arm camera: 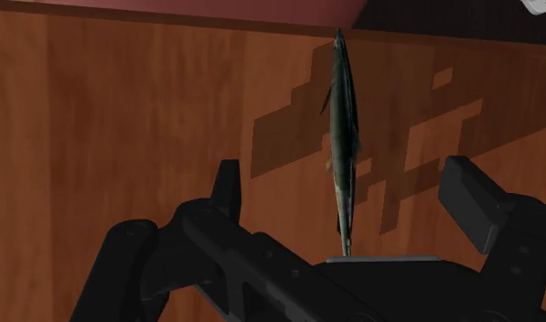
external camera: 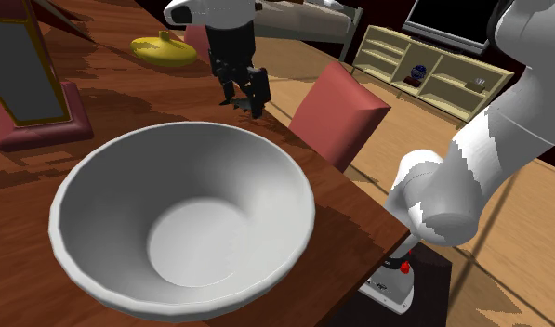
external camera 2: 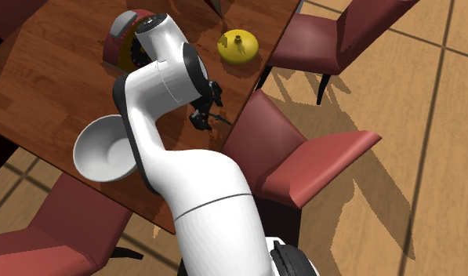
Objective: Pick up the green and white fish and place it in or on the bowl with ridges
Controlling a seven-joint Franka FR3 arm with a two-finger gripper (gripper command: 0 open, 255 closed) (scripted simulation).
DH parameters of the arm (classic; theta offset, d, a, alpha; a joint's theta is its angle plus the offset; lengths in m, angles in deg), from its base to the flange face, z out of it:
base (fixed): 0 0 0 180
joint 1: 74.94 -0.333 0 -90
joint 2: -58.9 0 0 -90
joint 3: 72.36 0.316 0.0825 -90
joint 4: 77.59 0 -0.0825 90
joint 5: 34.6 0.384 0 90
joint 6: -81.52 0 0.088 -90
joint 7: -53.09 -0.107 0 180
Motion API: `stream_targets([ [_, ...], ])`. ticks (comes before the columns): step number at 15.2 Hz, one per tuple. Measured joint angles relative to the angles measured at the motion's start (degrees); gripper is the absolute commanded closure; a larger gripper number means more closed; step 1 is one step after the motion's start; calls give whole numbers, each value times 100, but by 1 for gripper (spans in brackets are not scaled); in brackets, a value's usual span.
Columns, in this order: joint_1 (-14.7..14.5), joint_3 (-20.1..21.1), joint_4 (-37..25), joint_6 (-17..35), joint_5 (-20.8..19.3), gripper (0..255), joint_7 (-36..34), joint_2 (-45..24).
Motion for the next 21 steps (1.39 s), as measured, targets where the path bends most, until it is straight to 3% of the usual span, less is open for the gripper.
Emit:
stream_targets([
  [11, 0, 0, -44, -34, -2, 255, 8, 2],
  [21, -2, 24, -889, -764, -26, 255, 118, -116],
])
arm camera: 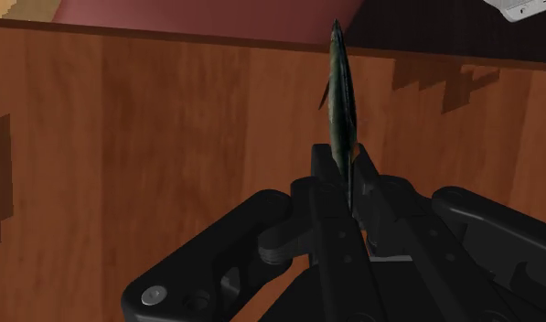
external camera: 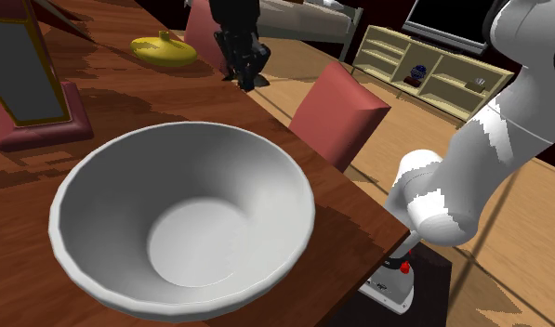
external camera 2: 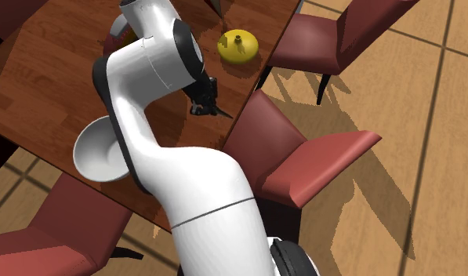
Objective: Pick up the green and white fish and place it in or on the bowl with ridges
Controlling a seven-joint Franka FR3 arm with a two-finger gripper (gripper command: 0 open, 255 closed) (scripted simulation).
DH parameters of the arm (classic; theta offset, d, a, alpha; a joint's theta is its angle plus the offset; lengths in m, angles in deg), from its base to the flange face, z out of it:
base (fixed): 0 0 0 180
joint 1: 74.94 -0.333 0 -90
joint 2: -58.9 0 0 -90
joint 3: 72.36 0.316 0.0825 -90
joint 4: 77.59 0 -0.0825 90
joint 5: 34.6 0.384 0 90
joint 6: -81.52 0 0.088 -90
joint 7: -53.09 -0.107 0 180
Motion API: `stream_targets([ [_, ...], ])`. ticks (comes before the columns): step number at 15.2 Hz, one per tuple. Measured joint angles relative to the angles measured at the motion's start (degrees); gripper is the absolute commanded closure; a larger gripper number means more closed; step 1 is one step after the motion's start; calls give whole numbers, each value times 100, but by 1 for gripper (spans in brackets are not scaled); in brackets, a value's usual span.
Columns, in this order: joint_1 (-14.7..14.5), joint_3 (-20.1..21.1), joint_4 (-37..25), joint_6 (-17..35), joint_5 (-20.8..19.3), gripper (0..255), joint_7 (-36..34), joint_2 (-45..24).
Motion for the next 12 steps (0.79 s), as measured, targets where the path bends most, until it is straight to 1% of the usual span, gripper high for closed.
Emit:
stream_targets([
  [7, -1, 18, -652, -544, -35, 255, 89, -102],
  [12, -4, 37, -1241, -961, -85, 255, 158, -273],
])
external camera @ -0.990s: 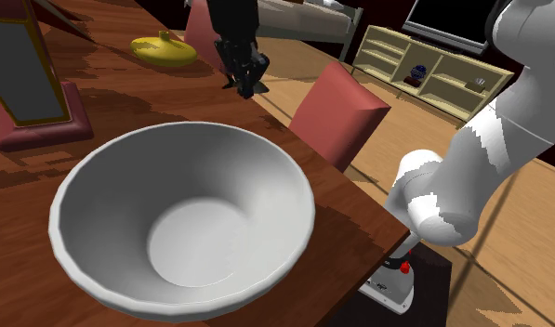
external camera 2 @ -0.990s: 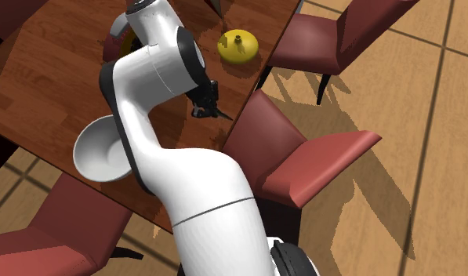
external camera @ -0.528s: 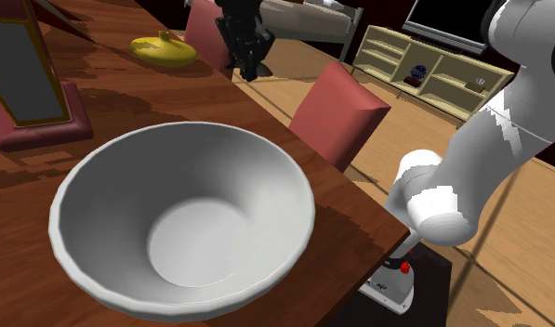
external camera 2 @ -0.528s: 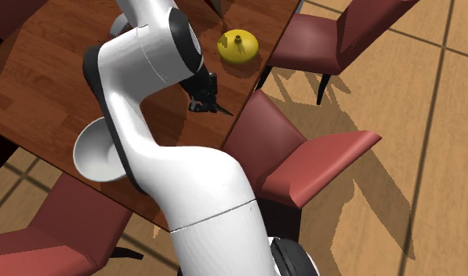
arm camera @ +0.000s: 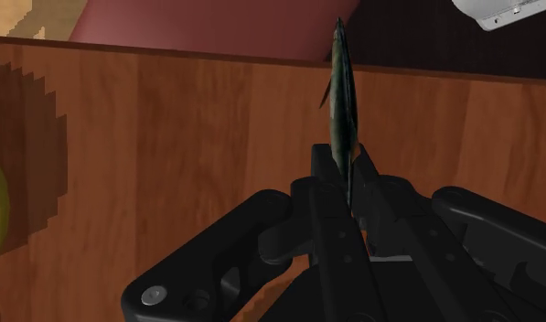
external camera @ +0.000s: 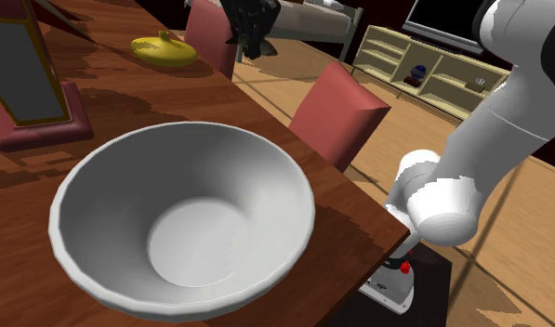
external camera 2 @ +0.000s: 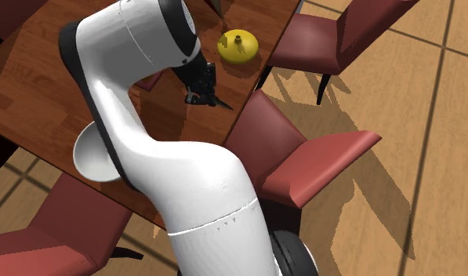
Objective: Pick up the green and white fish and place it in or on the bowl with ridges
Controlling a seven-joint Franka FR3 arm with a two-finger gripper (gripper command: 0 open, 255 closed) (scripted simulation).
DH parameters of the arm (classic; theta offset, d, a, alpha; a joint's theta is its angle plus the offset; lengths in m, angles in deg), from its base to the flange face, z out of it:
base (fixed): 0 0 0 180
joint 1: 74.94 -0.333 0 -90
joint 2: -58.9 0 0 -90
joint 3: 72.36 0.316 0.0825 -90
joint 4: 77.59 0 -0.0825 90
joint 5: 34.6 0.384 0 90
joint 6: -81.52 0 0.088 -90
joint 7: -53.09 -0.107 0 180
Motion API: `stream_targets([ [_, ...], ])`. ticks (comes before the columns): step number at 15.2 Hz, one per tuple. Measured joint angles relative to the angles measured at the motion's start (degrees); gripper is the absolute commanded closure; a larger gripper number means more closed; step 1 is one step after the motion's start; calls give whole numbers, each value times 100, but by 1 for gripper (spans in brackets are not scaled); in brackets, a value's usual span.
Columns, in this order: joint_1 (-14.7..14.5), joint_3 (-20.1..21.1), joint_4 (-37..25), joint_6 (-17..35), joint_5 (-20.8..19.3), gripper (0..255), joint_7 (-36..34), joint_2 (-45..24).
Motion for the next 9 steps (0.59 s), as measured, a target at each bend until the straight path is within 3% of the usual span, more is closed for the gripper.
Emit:
stream_targets([
  [9, -33, 60, -1214, -808, -131, 255, 106, -412],
])
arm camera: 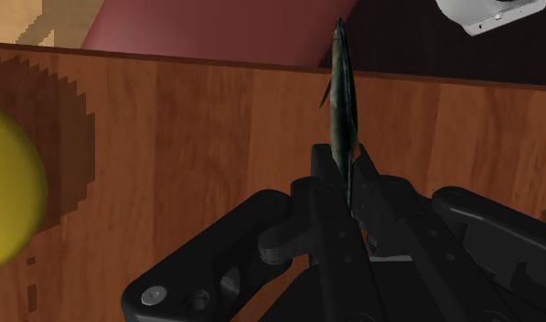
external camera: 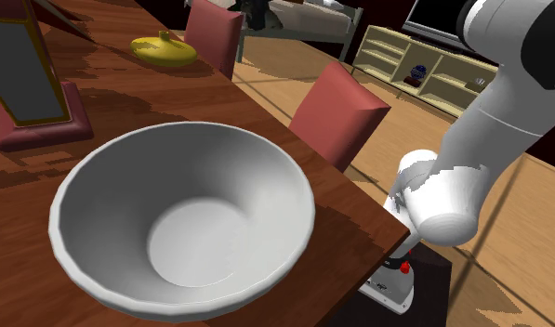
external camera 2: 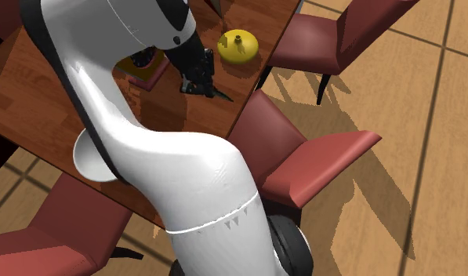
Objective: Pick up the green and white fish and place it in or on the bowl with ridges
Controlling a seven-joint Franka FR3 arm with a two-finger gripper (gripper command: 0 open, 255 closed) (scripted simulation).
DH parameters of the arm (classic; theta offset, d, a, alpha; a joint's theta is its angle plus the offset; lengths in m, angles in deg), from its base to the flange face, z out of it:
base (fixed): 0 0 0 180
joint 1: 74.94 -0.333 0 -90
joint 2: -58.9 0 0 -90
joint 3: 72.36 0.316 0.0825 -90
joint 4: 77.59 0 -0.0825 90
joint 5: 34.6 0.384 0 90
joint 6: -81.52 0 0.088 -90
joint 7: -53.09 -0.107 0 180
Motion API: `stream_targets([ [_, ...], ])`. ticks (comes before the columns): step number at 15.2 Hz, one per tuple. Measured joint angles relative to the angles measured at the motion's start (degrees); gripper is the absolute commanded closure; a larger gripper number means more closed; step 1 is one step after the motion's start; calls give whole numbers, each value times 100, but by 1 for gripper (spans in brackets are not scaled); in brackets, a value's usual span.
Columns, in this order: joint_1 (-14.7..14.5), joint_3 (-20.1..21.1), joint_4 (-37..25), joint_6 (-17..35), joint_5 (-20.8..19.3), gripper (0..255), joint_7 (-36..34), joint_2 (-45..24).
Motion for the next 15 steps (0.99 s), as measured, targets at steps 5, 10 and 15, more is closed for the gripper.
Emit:
stream_targets([
  [5, -275, 295, 8, -147, 159, 255, -603, 31],
  [10, -647, 689, -317, -360, 302, 255, -1407, -224],
  [15, -1089, 1091, -767, -597, 407, 255, -2280, -579],
])
